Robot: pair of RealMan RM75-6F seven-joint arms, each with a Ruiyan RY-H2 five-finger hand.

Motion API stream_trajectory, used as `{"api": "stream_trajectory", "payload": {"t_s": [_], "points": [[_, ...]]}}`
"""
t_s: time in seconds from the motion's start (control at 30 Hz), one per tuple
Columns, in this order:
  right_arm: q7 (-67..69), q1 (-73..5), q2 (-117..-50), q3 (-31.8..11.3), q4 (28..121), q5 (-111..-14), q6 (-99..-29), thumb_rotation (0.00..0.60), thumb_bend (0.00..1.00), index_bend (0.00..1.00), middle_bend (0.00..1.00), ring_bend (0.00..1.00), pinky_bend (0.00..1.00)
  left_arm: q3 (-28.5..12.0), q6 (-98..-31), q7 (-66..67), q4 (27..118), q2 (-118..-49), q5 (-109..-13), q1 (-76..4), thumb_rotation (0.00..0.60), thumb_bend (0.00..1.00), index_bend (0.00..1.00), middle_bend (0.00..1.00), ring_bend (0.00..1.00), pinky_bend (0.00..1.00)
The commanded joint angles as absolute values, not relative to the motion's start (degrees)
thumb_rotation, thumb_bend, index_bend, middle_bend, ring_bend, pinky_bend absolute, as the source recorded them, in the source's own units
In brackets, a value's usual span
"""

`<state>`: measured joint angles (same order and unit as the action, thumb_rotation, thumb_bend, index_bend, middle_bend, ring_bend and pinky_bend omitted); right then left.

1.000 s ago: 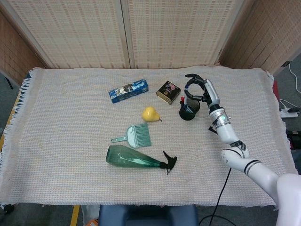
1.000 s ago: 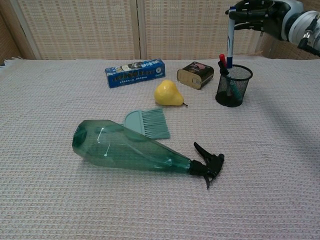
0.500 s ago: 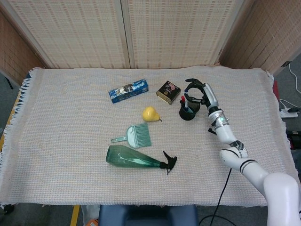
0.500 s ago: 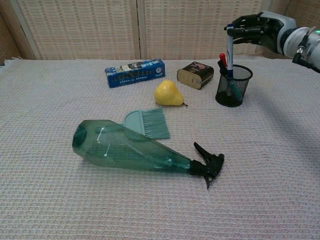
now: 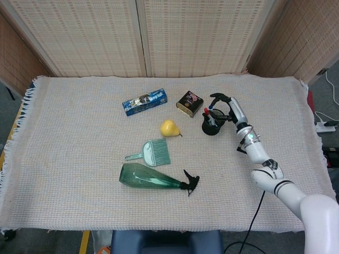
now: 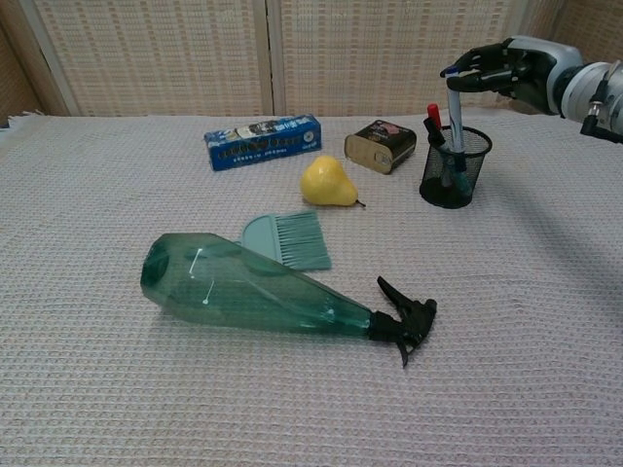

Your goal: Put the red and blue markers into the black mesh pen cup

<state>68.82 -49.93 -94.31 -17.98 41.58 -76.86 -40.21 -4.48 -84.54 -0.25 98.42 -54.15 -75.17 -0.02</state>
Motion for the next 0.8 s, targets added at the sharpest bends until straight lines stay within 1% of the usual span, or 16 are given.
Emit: {"api": "stream_trajectory", "payload": {"t_s": [0.03,0.1,0.17,0.23,0.33,0.47,0.53,0.6,0.67,0.73,0.8], "points": [[67.83,-49.92,-93.63,-17.81,42.65,-76.51,-39.71,0.600,0.29,0.68,0.17,0.10,0.00,-4.50,-84.52,-0.31,98.40,-54.14,-75.16,-0.04,0.600,0.51,0.14,0.01,0.00,0.28],[66.76,-49.85,-93.40,-17.62,43.11,-76.39,-39.62,0.600,0.30,0.63,0.16,0.09,0.00,-4.50,-84.58,-0.38,98.41,-54.12,-75.24,-0.02,0.600,0.51,0.14,0.01,0.00,0.28],[66.57,-49.73,-92.93,-17.57,44.03,-76.29,-39.49,0.600,0.30,0.54,0.15,0.08,0.00,-4.49,-84.56,-0.29,98.48,-54.09,-75.16,0.00,0.600,0.51,0.14,0.01,0.00,0.28],[66.71,-49.58,-92.46,-17.49,44.85,-76.38,-39.55,0.600,0.30,0.48,0.15,0.08,0.00,-4.50,-84.58,-0.34,98.52,-54.08,-75.17,0.01,0.600,0.51,0.14,0.01,0.00,0.28],[66.60,-49.38,-91.83,-17.41,45.89,-76.55,-39.95,0.600,0.29,0.40,0.14,0.08,0.00,-4.46,-84.59,-0.22,98.49,-54.11,-75.14,0.04,0.600,0.51,0.14,0.01,0.00,0.28],[66.48,-49.11,-90.86,-17.31,47.16,-76.63,-40.19,0.600,0.21,0.23,0.14,0.07,0.00,-4.48,-84.57,-0.15,98.50,-54.11,-75.18,0.00,0.600,0.51,0.14,0.01,0.00,0.28],[66.17,-48.94,-90.41,-17.28,47.61,-76.49,-40.18,0.600,0.17,0.19,0.13,0.07,0.00,-4.47,-84.56,-0.07,98.61,-54.08,-75.19,-0.01,0.600,0.51,0.14,0.01,0.00,0.28],[66.41,-48.68,-89.77,-17.30,48.59,-76.57,-40.49,0.600,0.14,0.16,0.13,0.07,0.00,-4.48,-84.66,-0.04,98.62,-54.10,-75.30,-0.01,0.600,0.51,0.14,0.01,0.00,0.28],[66.54,-48.26,-88.96,-17.28,49.86,-77.06,-41.66,0.600,0.13,0.15,0.13,0.07,0.00,-4.47,-84.76,-0.07,98.58,-54.12,-75.39,0.02,0.600,0.51,0.14,0.01,0.00,0.28],[67.51,-47.38,-86.98,-16.82,53.14,-78.47,-43.47,0.600,0.13,0.15,0.12,0.08,0.00,-4.44,-84.81,-0.13,98.52,-54.14,-75.56,0.02,0.600,0.51,0.14,0.01,0.00,0.28],[68.16,-45.87,-83.99,-15.99,57.88,-80.92,-46.91,0.600,0.13,0.16,0.12,0.08,0.00,-4.42,-84.94,-0.22,98.52,-54.16,-75.80,0.03,0.600,0.51,0.14,0.01,0.00,0.28]]}}
